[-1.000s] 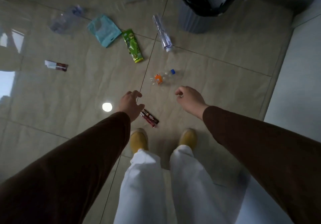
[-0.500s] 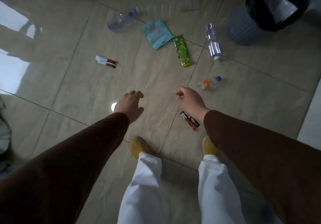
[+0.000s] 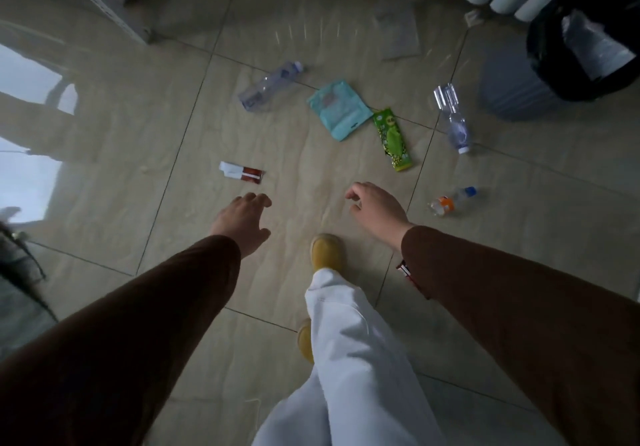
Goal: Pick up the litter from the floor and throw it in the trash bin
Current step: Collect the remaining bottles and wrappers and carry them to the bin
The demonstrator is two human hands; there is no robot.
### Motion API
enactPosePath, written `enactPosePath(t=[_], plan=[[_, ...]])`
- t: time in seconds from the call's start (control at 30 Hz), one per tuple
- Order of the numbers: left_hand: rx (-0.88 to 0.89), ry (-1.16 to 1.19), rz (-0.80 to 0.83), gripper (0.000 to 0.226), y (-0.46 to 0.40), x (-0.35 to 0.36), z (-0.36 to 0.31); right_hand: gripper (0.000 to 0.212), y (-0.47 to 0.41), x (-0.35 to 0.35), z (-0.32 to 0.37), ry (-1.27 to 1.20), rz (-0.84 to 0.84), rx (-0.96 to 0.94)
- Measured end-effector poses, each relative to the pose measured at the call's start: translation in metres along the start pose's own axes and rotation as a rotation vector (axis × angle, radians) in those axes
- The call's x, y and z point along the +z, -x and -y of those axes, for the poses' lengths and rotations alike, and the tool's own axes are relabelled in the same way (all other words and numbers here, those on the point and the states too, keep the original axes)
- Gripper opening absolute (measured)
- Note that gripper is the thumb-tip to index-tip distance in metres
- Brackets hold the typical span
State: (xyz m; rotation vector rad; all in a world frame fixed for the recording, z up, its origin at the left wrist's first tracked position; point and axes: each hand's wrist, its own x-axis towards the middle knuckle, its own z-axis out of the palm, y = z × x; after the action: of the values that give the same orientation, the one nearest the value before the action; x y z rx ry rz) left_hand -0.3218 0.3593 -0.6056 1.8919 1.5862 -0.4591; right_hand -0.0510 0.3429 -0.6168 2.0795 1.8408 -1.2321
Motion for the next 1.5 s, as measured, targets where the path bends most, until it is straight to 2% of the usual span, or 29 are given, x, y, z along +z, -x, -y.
enactPosePath(t=[0.27, 0.43, 0.63, 0.87, 1.07, 1.23, 1.3, 1.37, 1.43, 1.5], plan=[[0.023, -0.075, -0.003, 0.054, -0.107, -0.047, 0.042, 0.029, -0.097, -0.023, 0.018, -0.015, -0.001, 0.063], [0.020, -0.133, 0.081, 0.059, -0.148, -0.057, 0.074, 0.031, -0.132, -0.016, 0.033, -0.024, 0.039, 0.124], [0.098, -0.288, 0.129, 0.060, -0.187, -0.045, 0.124, 0.033, -0.174, 0.004, 0.045, -0.052, 0.037, 0.183], [0.154, -0.435, 0.154, 0.057, -0.258, 0.014, 0.163, 0.031, -0.255, 0.048, 0.016, -0.201, -0.100, 0.340], [0.163, -0.456, 0.174, 0.071, -0.313, 0.082, 0.196, 0.046, -0.345, 0.067, -0.038, -0.127, -0.207, 0.430], [0.167, -0.522, 0.173, 0.094, -0.342, 0.122, 0.217, 0.079, -0.413, 0.064, -0.072, -0.007, -0.326, 0.493], [0.216, -0.529, 0.131, 0.089, -0.353, 0.132, 0.219, 0.095, -0.433, 0.062, -0.082, 0.005, -0.364, 0.527], [0.312, -0.517, 0.094, 0.075, -0.364, 0.138, 0.219, 0.104, -0.450, 0.063, -0.088, 0.003, -0.362, 0.563], [0.402, -0.514, 0.089, 0.051, -0.371, 0.140, 0.216, 0.102, -0.461, 0.067, -0.091, 0.027, -0.344, 0.589], [0.409, -0.459, 0.106, 0.033, -0.374, 0.136, 0.210, 0.096, -0.467, 0.070, -0.092, 0.022, -0.311, 0.631]])
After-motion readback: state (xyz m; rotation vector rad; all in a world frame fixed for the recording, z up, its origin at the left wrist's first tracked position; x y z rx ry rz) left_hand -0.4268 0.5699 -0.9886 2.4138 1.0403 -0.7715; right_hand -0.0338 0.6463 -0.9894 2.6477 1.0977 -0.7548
